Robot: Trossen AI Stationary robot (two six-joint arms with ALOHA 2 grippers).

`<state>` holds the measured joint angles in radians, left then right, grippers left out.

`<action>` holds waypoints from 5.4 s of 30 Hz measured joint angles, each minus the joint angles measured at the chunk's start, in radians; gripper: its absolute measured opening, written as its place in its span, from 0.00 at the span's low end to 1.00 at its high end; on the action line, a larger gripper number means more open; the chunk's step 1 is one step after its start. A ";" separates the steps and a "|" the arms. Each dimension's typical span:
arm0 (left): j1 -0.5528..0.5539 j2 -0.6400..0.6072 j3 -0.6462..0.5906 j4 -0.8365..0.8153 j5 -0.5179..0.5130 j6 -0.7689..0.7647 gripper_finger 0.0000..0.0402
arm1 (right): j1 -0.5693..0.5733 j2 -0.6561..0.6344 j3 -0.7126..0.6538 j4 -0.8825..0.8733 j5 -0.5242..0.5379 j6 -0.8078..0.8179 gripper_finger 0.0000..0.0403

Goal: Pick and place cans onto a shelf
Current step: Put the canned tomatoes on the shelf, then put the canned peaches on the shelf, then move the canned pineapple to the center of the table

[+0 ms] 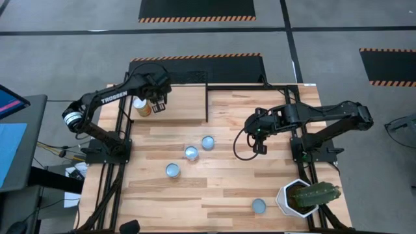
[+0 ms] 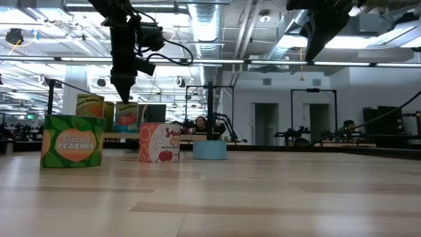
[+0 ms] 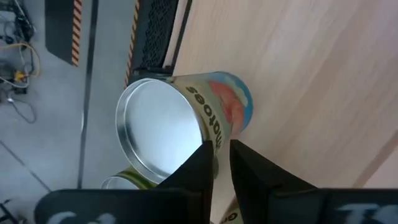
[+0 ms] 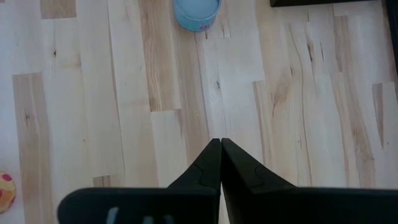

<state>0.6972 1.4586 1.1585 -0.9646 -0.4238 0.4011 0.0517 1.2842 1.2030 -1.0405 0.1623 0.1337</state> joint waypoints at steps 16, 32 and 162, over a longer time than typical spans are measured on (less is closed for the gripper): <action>-0.212 -0.007 0.006 -0.109 0.574 -0.322 0.12 | 0.005 0.000 0.000 -0.057 -0.004 0.033 0.07; -0.828 -0.007 -0.050 -0.123 0.347 -0.762 0.12 | 0.081 0.000 0.000 -0.073 -0.003 0.095 0.07; 0.036 0.262 0.144 0.252 0.029 -0.098 0.12 | 0.082 0.000 0.000 -0.066 0.000 0.067 0.07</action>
<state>0.7330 1.7203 1.3022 -0.7122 -0.3945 0.3035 0.1333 1.2842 1.2026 -1.1069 0.1623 0.2005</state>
